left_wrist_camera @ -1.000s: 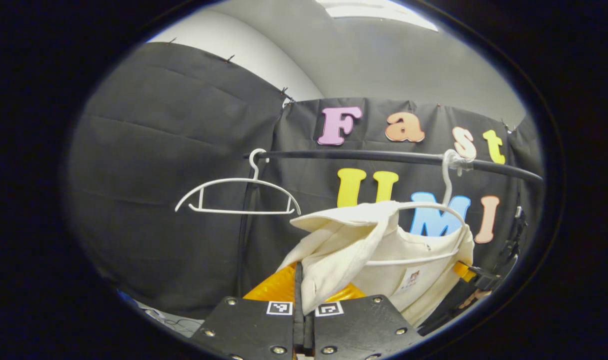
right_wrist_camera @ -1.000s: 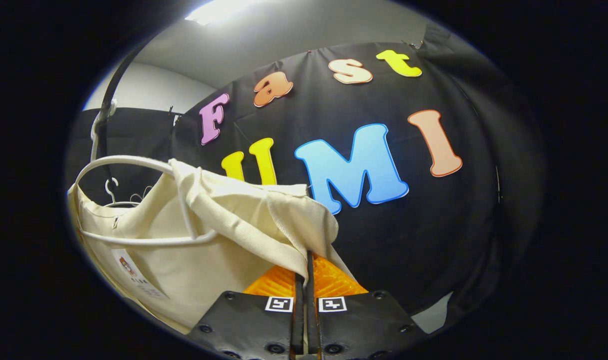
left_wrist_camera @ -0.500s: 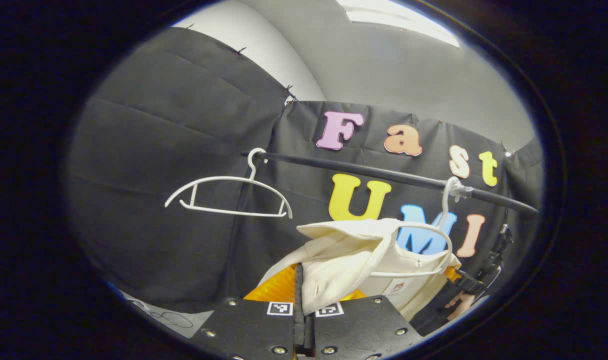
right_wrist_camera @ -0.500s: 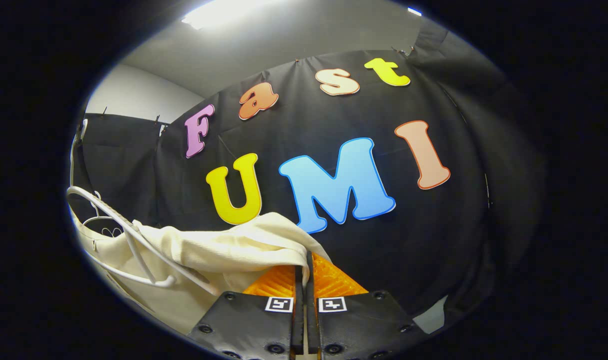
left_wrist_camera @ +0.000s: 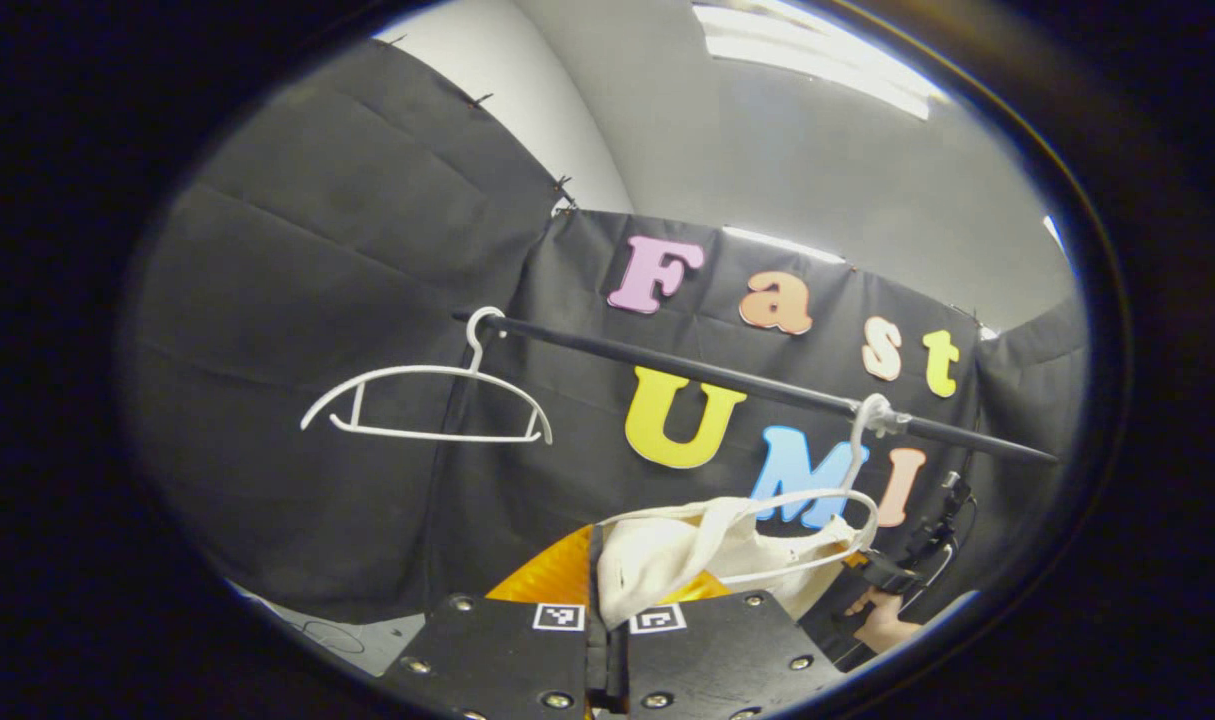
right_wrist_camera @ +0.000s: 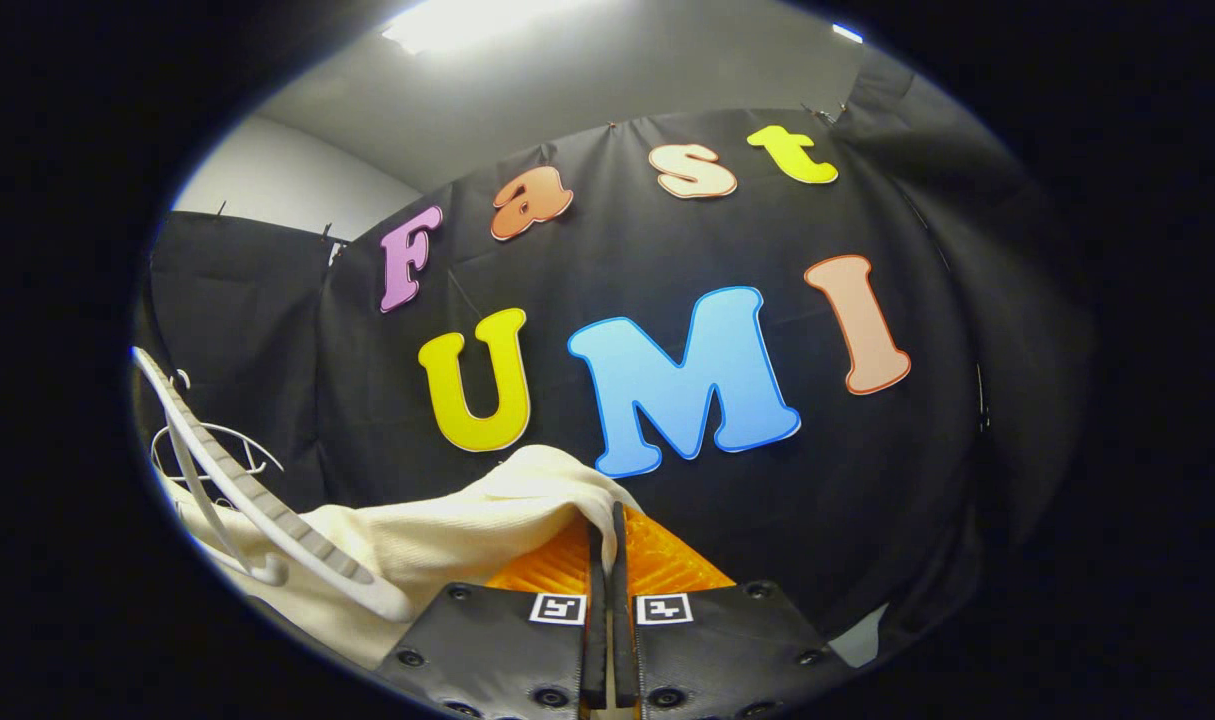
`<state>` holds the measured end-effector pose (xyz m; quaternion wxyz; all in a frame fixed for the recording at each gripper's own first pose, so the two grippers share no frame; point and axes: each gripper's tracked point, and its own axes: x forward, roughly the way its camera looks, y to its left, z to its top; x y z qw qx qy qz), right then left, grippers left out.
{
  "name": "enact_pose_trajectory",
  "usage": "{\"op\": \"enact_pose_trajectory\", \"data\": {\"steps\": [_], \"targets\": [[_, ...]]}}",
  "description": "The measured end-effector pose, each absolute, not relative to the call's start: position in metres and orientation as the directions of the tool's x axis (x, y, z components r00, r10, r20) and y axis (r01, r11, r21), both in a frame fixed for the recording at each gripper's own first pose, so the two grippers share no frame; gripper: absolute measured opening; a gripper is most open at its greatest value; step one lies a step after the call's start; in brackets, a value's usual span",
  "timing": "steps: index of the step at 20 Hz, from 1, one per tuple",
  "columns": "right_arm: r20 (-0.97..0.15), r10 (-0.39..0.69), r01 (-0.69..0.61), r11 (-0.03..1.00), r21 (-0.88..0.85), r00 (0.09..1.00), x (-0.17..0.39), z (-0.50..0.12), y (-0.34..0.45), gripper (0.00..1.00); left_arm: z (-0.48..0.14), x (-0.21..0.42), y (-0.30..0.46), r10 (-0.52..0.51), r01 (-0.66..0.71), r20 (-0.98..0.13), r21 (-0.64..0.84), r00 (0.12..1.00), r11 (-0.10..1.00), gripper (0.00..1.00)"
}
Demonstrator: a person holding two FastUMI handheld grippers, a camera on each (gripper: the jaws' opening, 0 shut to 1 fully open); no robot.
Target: Grasp the clothes on the hanger with both hands and then place them into the laundry hamper below.
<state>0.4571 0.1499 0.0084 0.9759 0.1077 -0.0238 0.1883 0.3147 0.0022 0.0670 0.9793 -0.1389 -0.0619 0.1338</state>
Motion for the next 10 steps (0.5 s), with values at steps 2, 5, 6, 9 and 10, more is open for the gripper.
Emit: {"op": "enact_pose_trajectory", "data": {"steps": [2, 5, 6, 9, 10], "targets": [[0.077, 0.373, -0.381, 0.905, 0.191, 0.925, 0.46, 0.003, 0.152, 0.04, 0.069, 0.319, 0.018, 0.307, -0.272, 0.092, -0.275, 0.947, 0.922, 0.01], [0.037, 0.385, -0.385, 0.907, 0.172, 0.922, 0.465, -0.015, 0.155, 0.04, 0.059, 0.322, 0.035, 0.318, -0.29, 0.072, -0.262, 0.945, 0.92, 0.01], [0.026, 0.387, -0.386, 0.907, 0.168, 0.922, 0.466, -0.021, 0.156, 0.04, 0.054, 0.322, 0.038, 0.314, -0.288, 0.061, -0.264, 0.948, 0.921, 0.01], [-0.022, 0.381, -0.372, 0.912, 0.173, 0.924, 0.468, -0.046, 0.152, 0.01, 0.036, 0.332, 0.043, 0.307, -0.283, 0.051, -0.267, 0.95, 0.921, 0.01], [-0.045, 0.382, -0.37, 0.913, 0.173, 0.923, 0.468, -0.056, 0.152, 0.04, 0.027, 0.335, 0.047, 0.304, -0.28, 0.041, -0.284, 0.952, 0.917, 0.01]]}}
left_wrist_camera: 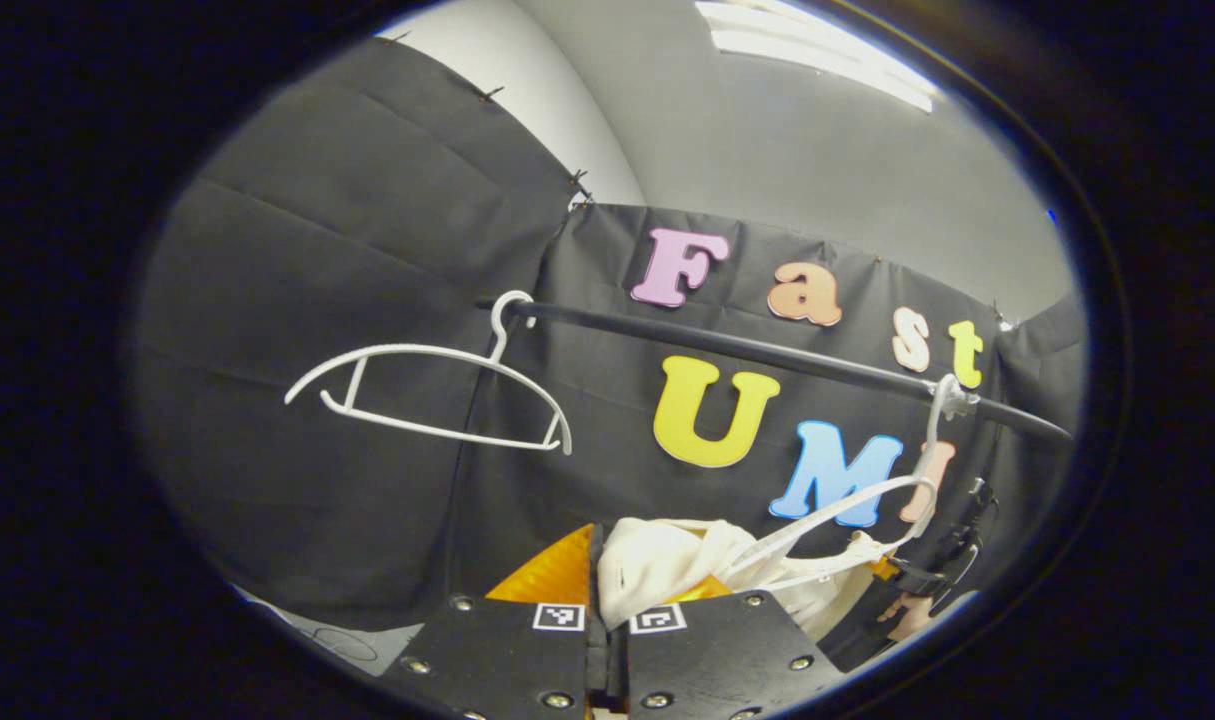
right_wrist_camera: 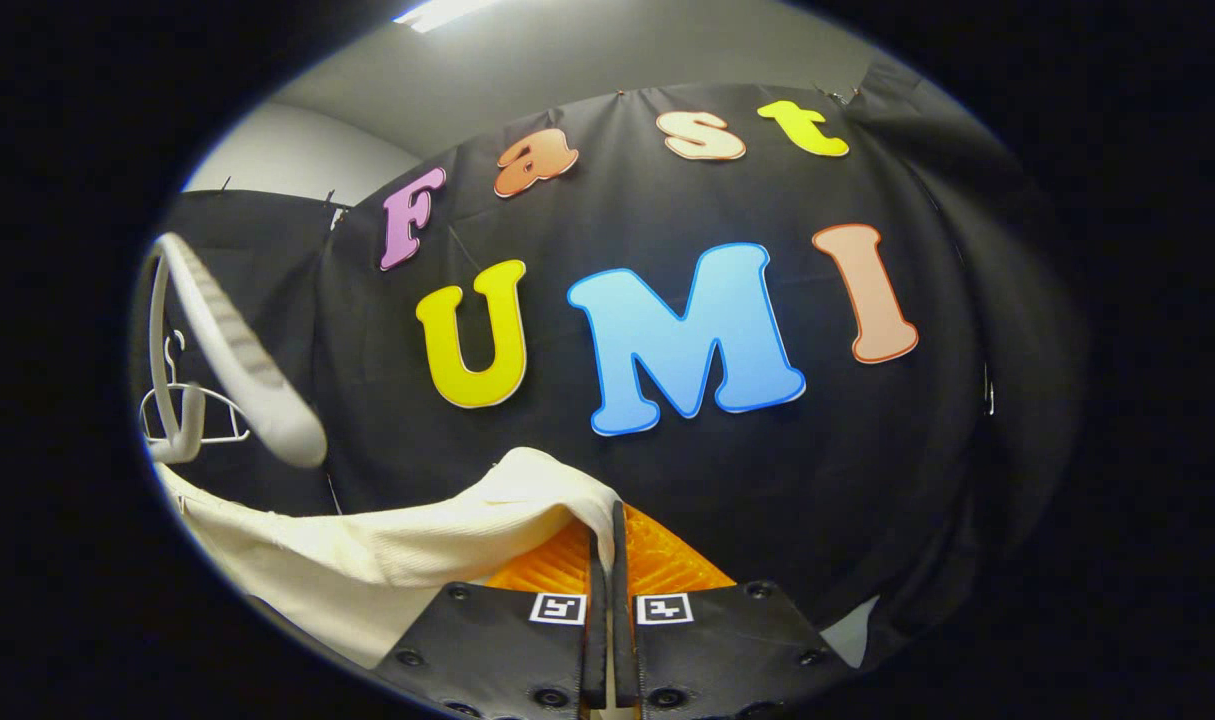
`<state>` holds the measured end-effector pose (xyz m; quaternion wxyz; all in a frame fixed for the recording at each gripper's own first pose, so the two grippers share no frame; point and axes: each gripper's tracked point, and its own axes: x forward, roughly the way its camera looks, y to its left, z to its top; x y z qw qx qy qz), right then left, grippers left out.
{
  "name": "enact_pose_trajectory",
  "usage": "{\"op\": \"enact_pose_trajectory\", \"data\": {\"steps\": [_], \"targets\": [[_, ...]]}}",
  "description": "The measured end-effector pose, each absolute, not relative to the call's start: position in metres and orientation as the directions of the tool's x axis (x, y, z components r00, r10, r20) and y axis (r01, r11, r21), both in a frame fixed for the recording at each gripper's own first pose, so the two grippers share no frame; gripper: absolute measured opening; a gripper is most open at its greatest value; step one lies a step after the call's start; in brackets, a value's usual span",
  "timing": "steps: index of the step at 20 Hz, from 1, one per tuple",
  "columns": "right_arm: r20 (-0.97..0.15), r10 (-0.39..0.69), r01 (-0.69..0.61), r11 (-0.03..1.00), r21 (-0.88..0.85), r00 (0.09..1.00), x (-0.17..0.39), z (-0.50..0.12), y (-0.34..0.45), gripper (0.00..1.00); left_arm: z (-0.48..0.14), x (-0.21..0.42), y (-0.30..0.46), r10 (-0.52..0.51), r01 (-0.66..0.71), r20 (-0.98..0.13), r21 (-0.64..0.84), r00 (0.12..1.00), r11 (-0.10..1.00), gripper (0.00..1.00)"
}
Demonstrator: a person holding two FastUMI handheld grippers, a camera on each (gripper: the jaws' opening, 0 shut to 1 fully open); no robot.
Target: Grasp the clothes on the hanger with both hands and then place them into the laundry hamper below.
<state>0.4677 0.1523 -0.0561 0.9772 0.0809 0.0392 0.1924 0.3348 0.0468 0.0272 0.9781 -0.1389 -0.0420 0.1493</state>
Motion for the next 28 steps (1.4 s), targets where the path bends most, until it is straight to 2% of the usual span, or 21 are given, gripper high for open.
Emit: {"op": "enact_pose_trajectory", "data": {"steps": [3, 6, 11, 20, 28], "targets": [[-0.086, 0.372, -0.355, 0.92, 0.167, 0.924, 0.461, -0.075, 0.145, 0.05, 0.0, 0.336, 0.05, 0.305, -0.287, 0.003, -0.328, 0.952, 0.9, 0.01], [-0.098, 0.359, -0.343, 0.928, 0.148, 0.928, 0.445, -0.082, 0.139, 0.04, -0.019, 0.333, 0.061, 0.315, -0.312, -0.04, -0.297, 0.948, 0.902, 0.02], [-0.124, 0.328, -0.315, 0.942, 0.112, 0.937, 0.397, -0.089, 0.13, 0.05, -0.059, 0.317, 0.06, 0.252, -0.278, -0.122, -0.298, 0.96, 0.913, 0.02], [-0.175, 0.219, -0.211, 0.976, 0.061, 0.96, 0.265, -0.086, 0.117, 0.05, -0.053, 0.275, 0.071, 0.073, -0.103, -0.144, -0.213, 0.987, 0.972, 0.01], [-0.187, 0.268, -0.264, 0.963, 0.045, 0.945, 0.139, -0.082, 0.161, 0.05, -0.093, 0.264, 0.041, -0.117, 0.1, -0.189, -0.099, 0.975, 0.99, 0.01]]}}
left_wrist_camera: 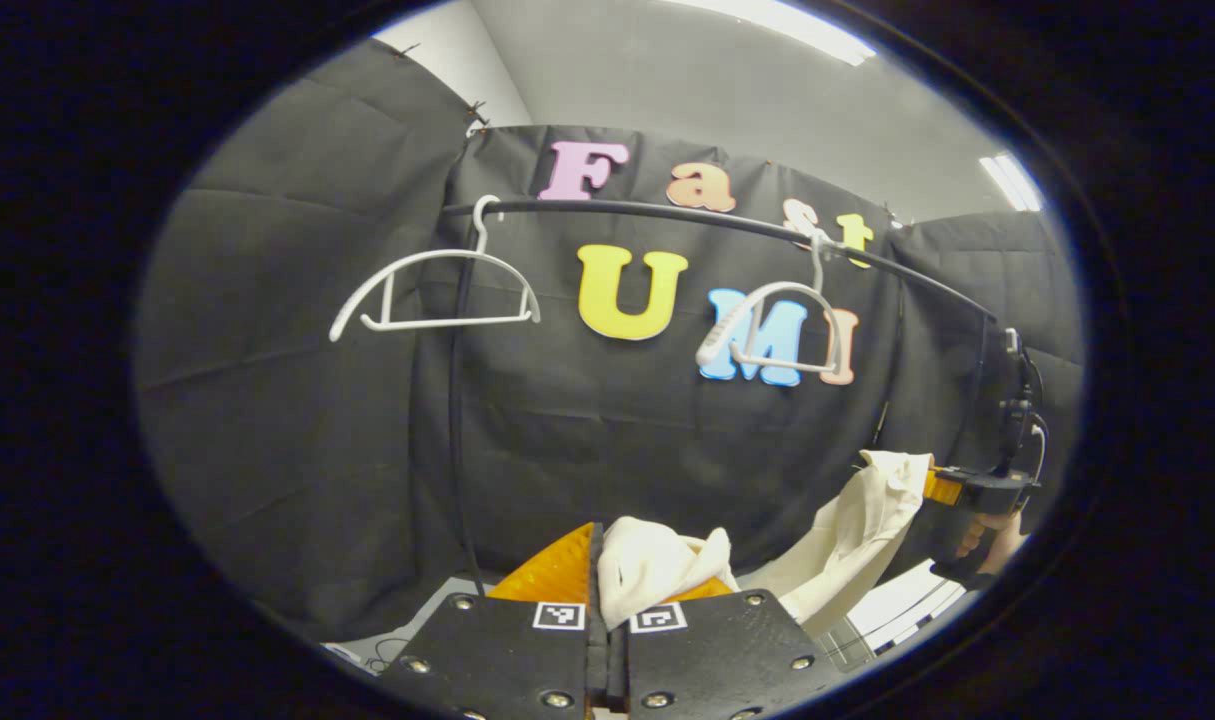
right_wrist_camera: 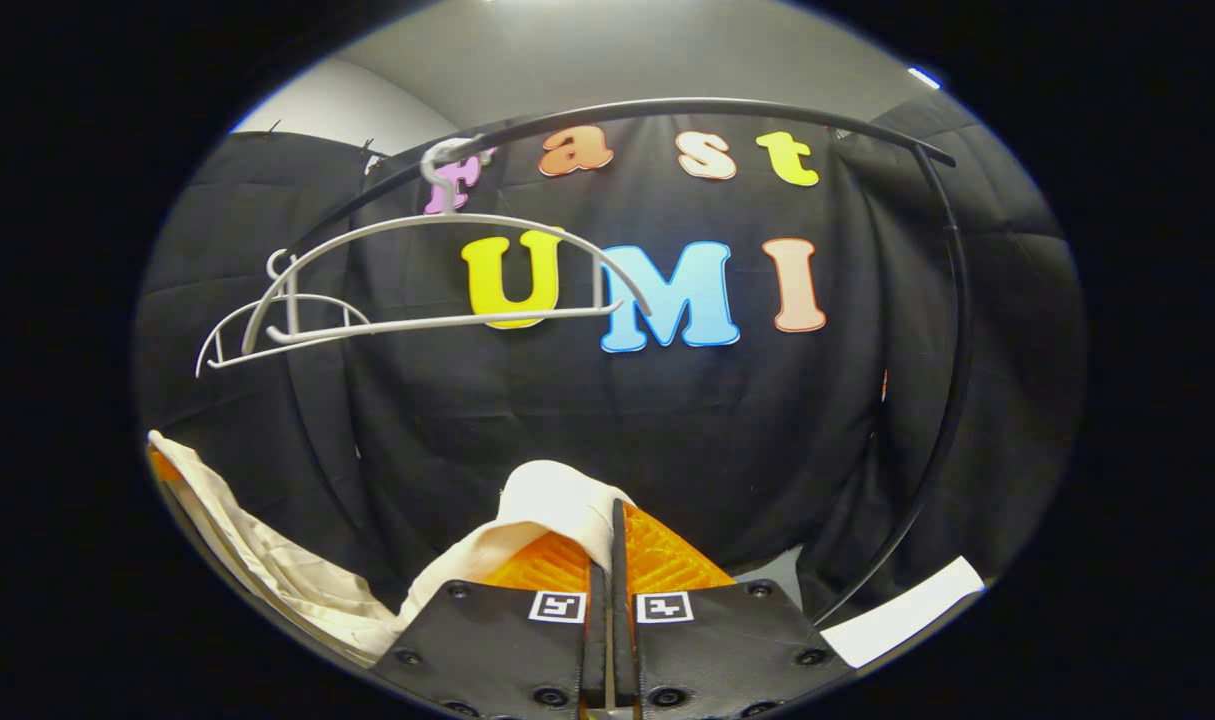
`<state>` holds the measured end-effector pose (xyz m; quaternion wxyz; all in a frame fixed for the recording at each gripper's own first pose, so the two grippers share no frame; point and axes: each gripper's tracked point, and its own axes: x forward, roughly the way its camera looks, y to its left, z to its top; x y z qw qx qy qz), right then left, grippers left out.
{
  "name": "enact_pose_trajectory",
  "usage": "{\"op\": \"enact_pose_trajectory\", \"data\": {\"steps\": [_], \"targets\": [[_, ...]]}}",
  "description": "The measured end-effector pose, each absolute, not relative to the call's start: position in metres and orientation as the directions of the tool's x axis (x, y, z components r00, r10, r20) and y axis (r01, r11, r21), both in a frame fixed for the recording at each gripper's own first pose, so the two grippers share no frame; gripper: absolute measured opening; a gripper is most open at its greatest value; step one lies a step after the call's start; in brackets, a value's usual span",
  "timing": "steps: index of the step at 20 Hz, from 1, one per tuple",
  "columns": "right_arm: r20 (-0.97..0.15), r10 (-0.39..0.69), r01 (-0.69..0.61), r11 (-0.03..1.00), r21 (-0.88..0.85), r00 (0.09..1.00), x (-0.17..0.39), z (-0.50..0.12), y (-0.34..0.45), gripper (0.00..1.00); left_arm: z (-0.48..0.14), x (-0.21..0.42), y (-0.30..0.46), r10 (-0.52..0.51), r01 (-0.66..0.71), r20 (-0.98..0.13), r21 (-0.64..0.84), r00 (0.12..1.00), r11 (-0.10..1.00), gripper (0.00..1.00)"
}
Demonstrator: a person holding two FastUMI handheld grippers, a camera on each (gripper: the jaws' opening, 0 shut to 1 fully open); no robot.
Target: Grasp the clothes on the hanger with both hands and then place them into the laundry hamper below.
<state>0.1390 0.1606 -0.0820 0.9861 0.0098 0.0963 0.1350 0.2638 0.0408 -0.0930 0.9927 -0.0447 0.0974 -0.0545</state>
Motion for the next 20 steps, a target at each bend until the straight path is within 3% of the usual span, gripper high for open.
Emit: {"op": "enact_pose_trajectory", "data": {"steps": [9, 15, 16, 17, 20], "targets": [[-0.307, 0.374, -0.362, 0.927, 0.097, 0.875, 0.05, -0.133, 0.243, 0.05, -0.179, 0.212, 0.038, -0.186, 0.166, -0.292, -0.092, 0.938, 0.982, 0.01], [-0.429, 0.395, -0.388, 0.915, 0.108, 0.812, 0.044, -0.191, 0.271, 0.05, -0.234, 0.202, 0.052, -0.161, 0.131, -0.363, -0.105, 0.918, 0.986, 0.02], [-0.45, 0.394, -0.389, 0.915, 0.108, 0.801, 0.045, -0.202, 0.274, 0.09, -0.245, 0.207, 0.055, -0.152, 0.121, -0.38, -0.105, 0.912, 0.987, 0.03], [-0.473, 0.392, -0.388, 0.915, 0.112, 0.789, 0.044, -0.212, 0.276, 0.05, -0.256, 0.211, 0.057, -0.144, 0.113, -0.399, -0.099, 0.906, 0.989, 0.03], [-0.545, 0.382, -0.382, 0.917, 0.119, 0.746, 0.045, -0.243, 0.276, 0.05, -0.292, 0.217, 0.062, -0.122, 0.103, -0.476, -0.065, 0.871, 0.993, 0.03]]}}
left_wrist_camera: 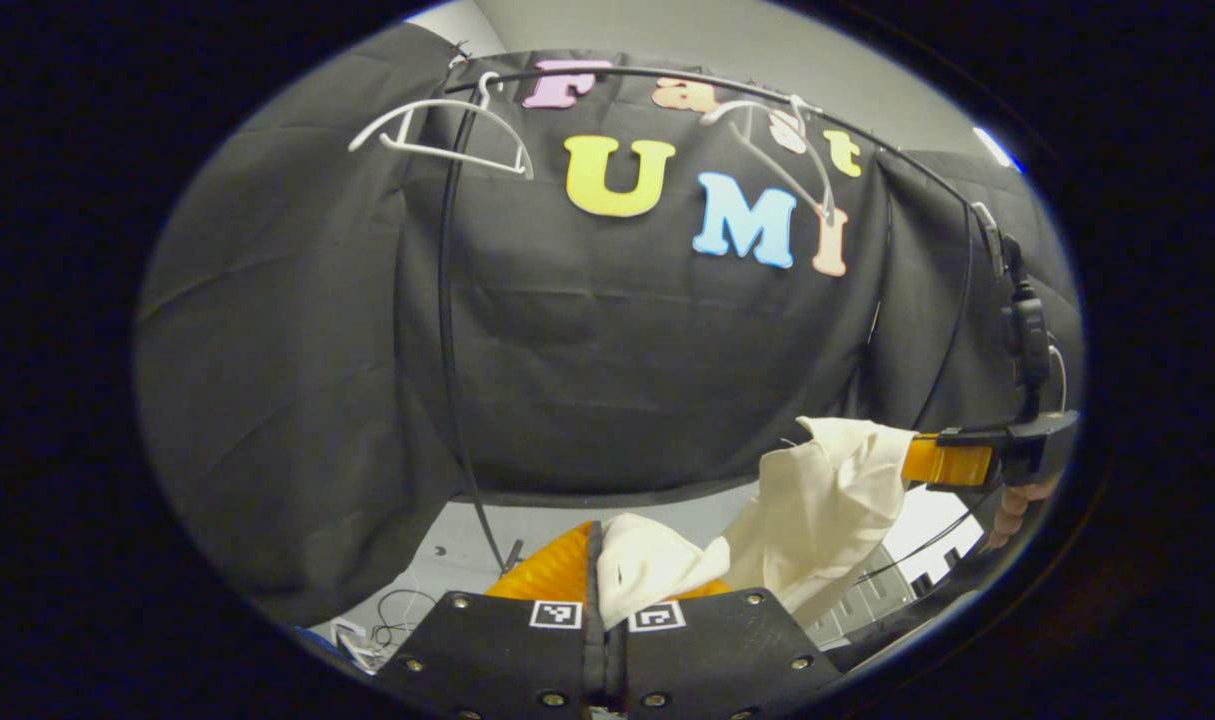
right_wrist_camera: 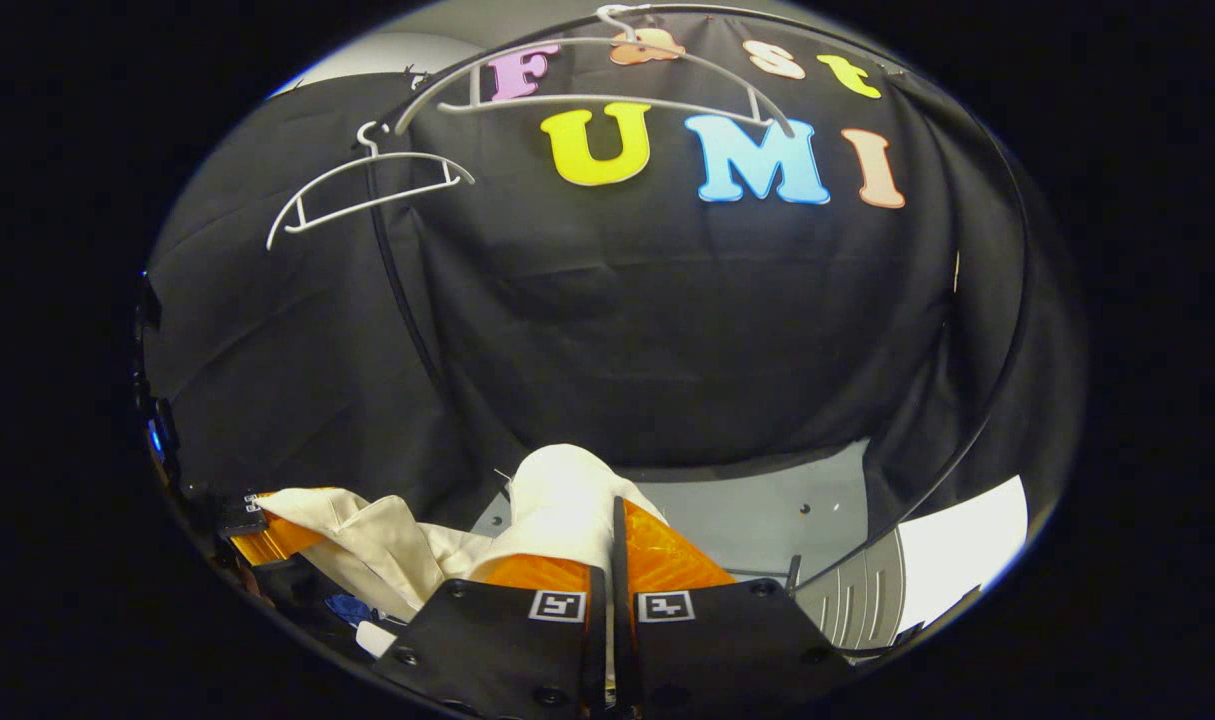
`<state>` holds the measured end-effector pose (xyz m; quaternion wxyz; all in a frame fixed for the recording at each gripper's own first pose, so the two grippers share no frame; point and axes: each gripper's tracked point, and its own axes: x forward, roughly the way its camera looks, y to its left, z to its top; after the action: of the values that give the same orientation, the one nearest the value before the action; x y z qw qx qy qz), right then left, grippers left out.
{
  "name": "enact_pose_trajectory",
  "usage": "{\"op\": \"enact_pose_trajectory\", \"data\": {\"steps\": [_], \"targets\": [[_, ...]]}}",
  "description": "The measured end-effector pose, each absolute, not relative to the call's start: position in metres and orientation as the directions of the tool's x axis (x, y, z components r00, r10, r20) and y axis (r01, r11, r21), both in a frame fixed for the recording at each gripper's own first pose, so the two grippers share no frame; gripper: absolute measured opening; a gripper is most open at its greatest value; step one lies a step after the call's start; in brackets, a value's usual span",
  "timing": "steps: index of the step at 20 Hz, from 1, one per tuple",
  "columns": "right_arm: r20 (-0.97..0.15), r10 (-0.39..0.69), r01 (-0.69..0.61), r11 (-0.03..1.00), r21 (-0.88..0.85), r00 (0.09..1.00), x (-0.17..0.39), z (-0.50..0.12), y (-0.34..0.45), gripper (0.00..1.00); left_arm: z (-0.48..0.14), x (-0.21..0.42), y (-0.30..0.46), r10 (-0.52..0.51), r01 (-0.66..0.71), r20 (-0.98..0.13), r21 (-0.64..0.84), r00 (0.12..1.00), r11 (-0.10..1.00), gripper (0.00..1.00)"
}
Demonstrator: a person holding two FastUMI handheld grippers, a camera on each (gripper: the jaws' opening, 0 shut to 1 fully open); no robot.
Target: Grasp the clothes on the hanger with both hands and then place them into the laundry hamper below.
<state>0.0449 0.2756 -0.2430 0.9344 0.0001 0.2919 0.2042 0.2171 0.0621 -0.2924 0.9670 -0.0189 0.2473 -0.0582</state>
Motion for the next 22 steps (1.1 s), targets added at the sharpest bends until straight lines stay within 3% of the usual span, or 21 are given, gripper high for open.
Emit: {"op": "enact_pose_trajectory", "data": {"steps": [7, 8, 9, 22], "targets": [[-0.66, 0.343, -0.347, 0.929, 0.132, 0.668, 0.031, -0.309, 0.273, 0.05, -0.349, 0.201, 0.076, -0.116, 0.092, -0.559, -0.07, 0.821, 0.993, 0.03], [-0.677, 0.331, -0.333, 0.933, 0.133, 0.657, 0.03, -0.317, 0.273, 0.02, -0.356, 0.202, 0.077, -0.117, 0.091, -0.566, -0.074, 0.816, 0.993, 0.03], [-0.691, 0.317, -0.319, 0.939, 0.131, 0.65, 0.03, -0.326, 0.272, 0.07, -0.366, 0.206, 0.079, -0.119, 0.09, -0.576, -0.078, 0.809, 0.993, 0.03], [-0.788, 0.243, -0.298, 0.951, 0.08, 0.565, 0.026, -0.394, 0.269, 0.09, -0.461, 0.204, 0.089, -0.115, 0.047, -0.706, -0.115, 0.699, 0.992, 0.04]]}}
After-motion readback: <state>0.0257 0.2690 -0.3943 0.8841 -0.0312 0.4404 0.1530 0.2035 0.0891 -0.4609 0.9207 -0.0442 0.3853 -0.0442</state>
